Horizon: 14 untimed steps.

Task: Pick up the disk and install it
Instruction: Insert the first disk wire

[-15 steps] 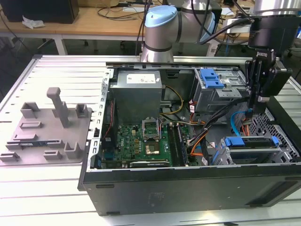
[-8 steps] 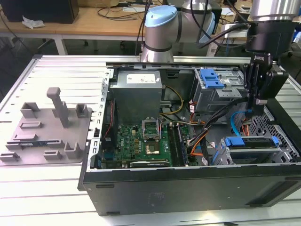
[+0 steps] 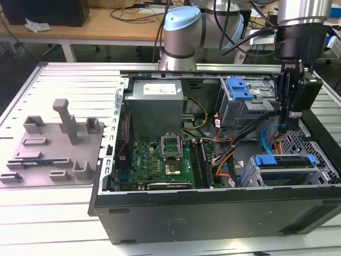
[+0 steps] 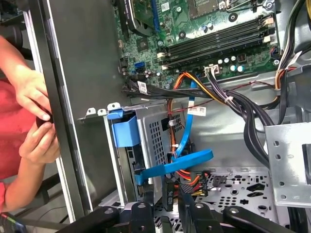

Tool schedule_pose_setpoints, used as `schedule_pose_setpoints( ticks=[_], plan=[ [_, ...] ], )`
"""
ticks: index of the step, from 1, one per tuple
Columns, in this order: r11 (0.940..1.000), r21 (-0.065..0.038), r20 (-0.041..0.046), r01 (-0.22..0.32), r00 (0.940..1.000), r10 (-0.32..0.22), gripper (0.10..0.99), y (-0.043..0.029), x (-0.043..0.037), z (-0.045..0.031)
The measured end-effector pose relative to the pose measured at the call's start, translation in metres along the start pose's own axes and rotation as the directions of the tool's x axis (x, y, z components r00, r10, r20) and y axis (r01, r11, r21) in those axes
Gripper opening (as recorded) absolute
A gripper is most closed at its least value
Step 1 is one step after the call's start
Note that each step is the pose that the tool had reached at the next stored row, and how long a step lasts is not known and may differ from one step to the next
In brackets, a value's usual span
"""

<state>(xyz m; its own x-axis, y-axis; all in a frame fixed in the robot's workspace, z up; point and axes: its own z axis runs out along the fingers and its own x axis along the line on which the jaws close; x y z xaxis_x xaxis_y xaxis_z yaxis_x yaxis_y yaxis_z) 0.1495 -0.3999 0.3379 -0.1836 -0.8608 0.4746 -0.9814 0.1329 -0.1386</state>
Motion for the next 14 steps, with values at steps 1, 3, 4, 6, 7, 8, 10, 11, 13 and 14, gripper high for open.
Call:
schedule_pose_setpoints(
  ticks=[1,3,4,6,7,8,10,11,13,14],
  plan=[
    [1.0000,0.001,-0.0004,-0.001,1.0000,0.001,0.333,0.0006,-0.0003,0.0002],
    [1.0000,0.003,-0.0027,-0.001,1.0000,0.001,0.333,0.0010,-0.0014,-0.0001],
    [1.0000,0.003,-0.0045,-0.001,1.0000,0.001,0.333,0.0011,-0.0018,-0.0002],
    [1.0000,0.004,-0.0104,-0.001,0.9999,0.001,0.333,0.0013,-0.0026,-0.0007],
    [1.0000,0.005,-0.0130,-0.001,0.9999,0.001,0.333,0.0014,-0.0029,-0.0008],
    [1.0000,0.005,-0.0150,-0.001,0.9999,0.001,0.333,0.0015,-0.0031,-0.0008],
    [1.0000,0.007,-0.0242,-0.001,0.9997,0.001,0.333,0.0025,-0.0036,-0.0005],
    [1.0000,0.007,-0.0256,-0.001,0.9997,0.001,0.333,0.0027,-0.0037,-0.0003],
    [1.0000,0.007,-0.0275,-0.002,0.9996,0.002,0.333,0.0030,-0.0041,0.0004],
    [1.0000,0.007,-0.0281,-0.002,0.9996,0.002,0.314,0.0031,-0.0042,0.0007]
  ],
)
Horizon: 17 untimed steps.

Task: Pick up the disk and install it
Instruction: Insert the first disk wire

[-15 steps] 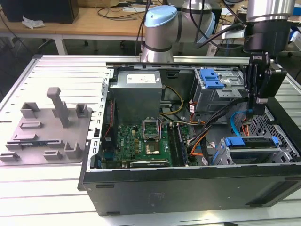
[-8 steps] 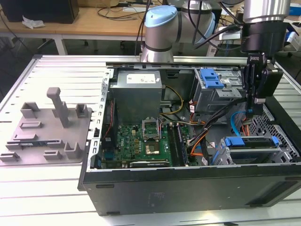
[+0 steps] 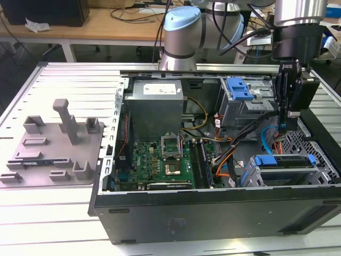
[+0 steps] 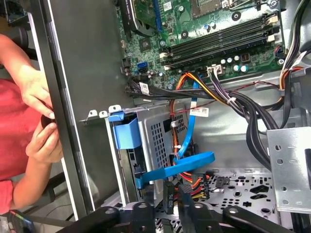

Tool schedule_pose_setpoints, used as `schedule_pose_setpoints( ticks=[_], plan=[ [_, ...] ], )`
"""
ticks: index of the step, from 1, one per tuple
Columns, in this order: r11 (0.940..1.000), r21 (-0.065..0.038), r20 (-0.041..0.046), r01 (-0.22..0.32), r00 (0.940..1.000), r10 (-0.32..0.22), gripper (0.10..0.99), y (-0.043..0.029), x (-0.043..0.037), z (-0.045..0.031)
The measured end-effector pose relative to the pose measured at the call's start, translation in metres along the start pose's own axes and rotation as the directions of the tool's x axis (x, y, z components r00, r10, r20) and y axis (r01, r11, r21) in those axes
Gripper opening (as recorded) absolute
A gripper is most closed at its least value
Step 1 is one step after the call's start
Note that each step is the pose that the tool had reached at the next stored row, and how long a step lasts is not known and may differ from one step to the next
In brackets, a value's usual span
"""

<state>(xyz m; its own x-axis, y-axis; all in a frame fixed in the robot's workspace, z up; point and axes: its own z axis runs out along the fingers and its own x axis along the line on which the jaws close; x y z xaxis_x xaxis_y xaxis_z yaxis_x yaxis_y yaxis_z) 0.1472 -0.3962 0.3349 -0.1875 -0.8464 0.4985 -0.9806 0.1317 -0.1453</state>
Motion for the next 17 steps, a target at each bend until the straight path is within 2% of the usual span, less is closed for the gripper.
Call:
schedule_pose_setpoints(
  ticks=[2,3,9,11,14,17],
  plan=[
    [1.0000,0.000,-0.0015,-0.001,1.0000,0.001,0.184,0.0002,-0.0003,0.0007],
    [1.0000,0.000,-0.0019,-0.001,1.0000,0.001,0.169,0.0002,-0.0004,0.0008],
    [1.0000,0.000,-0.0017,-0.001,1.0000,0.001,0.169,0.0000,-0.0008,0.0012],
    [1.0000,-0.001,-0.0018,0.000,1.0000,0.000,0.169,-0.0049,-0.0017,0.0015],
    [1.0000,-0.001,-0.0012,0.000,1.0000,0.000,0.169,-0.0057,-0.0007,0.0021],
    [1.0000,-0.003,0.0076,0.000,1.0000,0.000,0.169,-0.0066,0.0043,0.0027]
  ],
)
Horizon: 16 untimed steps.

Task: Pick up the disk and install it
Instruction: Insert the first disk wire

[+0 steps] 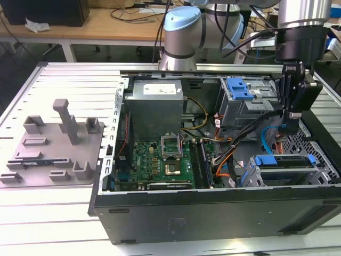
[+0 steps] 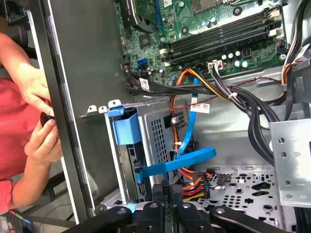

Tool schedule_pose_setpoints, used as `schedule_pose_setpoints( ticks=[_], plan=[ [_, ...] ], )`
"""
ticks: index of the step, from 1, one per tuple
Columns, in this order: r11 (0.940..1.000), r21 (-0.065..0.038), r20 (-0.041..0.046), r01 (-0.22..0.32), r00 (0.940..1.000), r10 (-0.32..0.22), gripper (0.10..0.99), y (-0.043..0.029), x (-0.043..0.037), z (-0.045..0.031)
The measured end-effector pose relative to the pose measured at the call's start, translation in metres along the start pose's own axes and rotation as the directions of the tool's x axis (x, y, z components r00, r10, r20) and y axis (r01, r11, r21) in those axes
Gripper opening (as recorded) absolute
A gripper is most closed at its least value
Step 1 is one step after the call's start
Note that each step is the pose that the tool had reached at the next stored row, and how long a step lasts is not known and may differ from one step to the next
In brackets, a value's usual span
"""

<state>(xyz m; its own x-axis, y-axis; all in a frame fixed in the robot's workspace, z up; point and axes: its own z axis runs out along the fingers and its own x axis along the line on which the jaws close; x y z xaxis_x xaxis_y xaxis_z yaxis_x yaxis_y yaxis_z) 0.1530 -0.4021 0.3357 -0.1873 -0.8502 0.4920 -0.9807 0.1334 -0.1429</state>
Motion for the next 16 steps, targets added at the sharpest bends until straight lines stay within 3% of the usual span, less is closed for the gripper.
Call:
schedule_pose_setpoints(
  ticks=[7,9,11,12,13,15,16],
  plan=[
    [1.0000,-0.009,0.0471,-0.002,0.9989,0.003,0.169,-0.0034,0.0177,-0.0002],
    [0.9999,-0.014,0.0742,-0.004,0.9972,0.005,0.169,-0.0039,0.0212,0.0020],
    [0.9998,-0.021,0.1066,-0.005,0.9943,0.007,0.169,-0.0045,0.0246,0.0040],
    [0.9997,-0.025,0.1274,-0.006,0.9918,0.009,0.169,-0.0049,0.0273,0.0056],
    [0.9996,-0.027,0.1388,-0.006,0.9903,0.010,0.169,-0.0053,0.0301,0.0072],
    [0.9995,-0.029,0.1507,-0.006,0.9885,0.011,0.169,-0.0063,0.0361,0.0108],
    [0.9995,-0.030,0.1527,-0.006,0.9882,0.011,0.169,-0.0067,0.0386,0.0122]
  ],
)
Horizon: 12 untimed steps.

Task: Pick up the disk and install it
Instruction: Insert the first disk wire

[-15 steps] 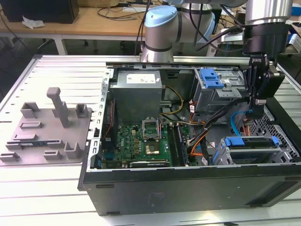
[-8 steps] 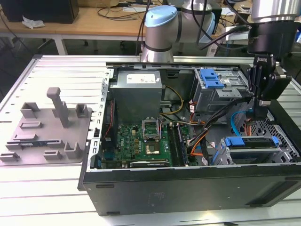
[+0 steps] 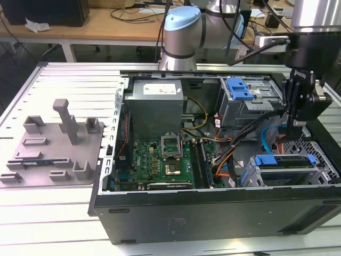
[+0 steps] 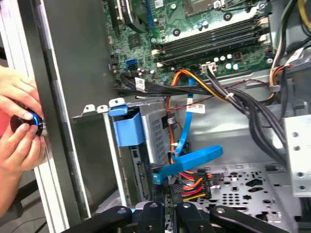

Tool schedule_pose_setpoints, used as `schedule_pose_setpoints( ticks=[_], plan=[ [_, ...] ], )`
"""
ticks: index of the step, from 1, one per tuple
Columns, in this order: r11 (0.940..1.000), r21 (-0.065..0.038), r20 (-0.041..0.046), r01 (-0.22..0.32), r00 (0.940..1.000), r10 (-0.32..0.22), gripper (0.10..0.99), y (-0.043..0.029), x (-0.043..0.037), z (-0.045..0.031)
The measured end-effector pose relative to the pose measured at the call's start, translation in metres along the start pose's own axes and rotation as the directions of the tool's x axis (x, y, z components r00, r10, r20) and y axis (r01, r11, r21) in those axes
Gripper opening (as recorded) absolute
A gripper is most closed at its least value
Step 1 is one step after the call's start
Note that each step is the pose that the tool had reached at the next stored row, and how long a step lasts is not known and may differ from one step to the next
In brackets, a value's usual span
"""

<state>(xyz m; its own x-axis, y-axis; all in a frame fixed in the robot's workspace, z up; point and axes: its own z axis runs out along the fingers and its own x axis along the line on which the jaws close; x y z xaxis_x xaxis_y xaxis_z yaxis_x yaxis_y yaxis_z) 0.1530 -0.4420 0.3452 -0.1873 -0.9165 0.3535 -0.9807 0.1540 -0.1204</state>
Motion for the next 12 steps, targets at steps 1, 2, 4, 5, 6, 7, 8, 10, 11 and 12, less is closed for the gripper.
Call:
schedule_pose_setpoints(
  ticks=[1,2,4,5,6,7,8,10,11,12],
  plan=[
    [1.0000,-0.001,0.0036,0.000,1.0000,0.000,0.169,-0.0006,0.0037,0.0015],
    [1.0000,-0.002,0.0094,-0.001,1.0000,0.001,0.169,-0.0012,0.0072,0.0030],
    [1.0000,-0.005,0.0258,-0.001,0.9997,0.002,0.169,-0.0023,0.0136,0.0055],
    [1.0000,-0.006,0.0324,-0.002,0.9995,0.002,0.169,-0.0026,0.0157,0.0064],
    [1.0000,-0.008,0.0436,-0.002,0.9990,0.003,0.169,-0.0032,0.0189,0.0076],
    [0.9999,-0.010,0.0540,-0.003,0.9985,0.003,0.169,-0.0035,0.0209,0.0085],
    [0.9999,-0.013,0.0671,-0.003,0.9977,0.004,0.169,-0.0038,0.0231,0.0094],
    [0.9998,-0.018,0.0968,-0.004,0.9953,0.006,0.169,-0.0046,0.0278,0.0112],
    [0.9998,-0.022,0.1133,-0.004,0.9935,0.007,0.169,-0.0050,0.0305,0.0123],
    [0.9997,-0.023,0.1232,-0.004,0.9924,0.007,0.169,-0.0053,0.0323,0.0130]
  ],
)
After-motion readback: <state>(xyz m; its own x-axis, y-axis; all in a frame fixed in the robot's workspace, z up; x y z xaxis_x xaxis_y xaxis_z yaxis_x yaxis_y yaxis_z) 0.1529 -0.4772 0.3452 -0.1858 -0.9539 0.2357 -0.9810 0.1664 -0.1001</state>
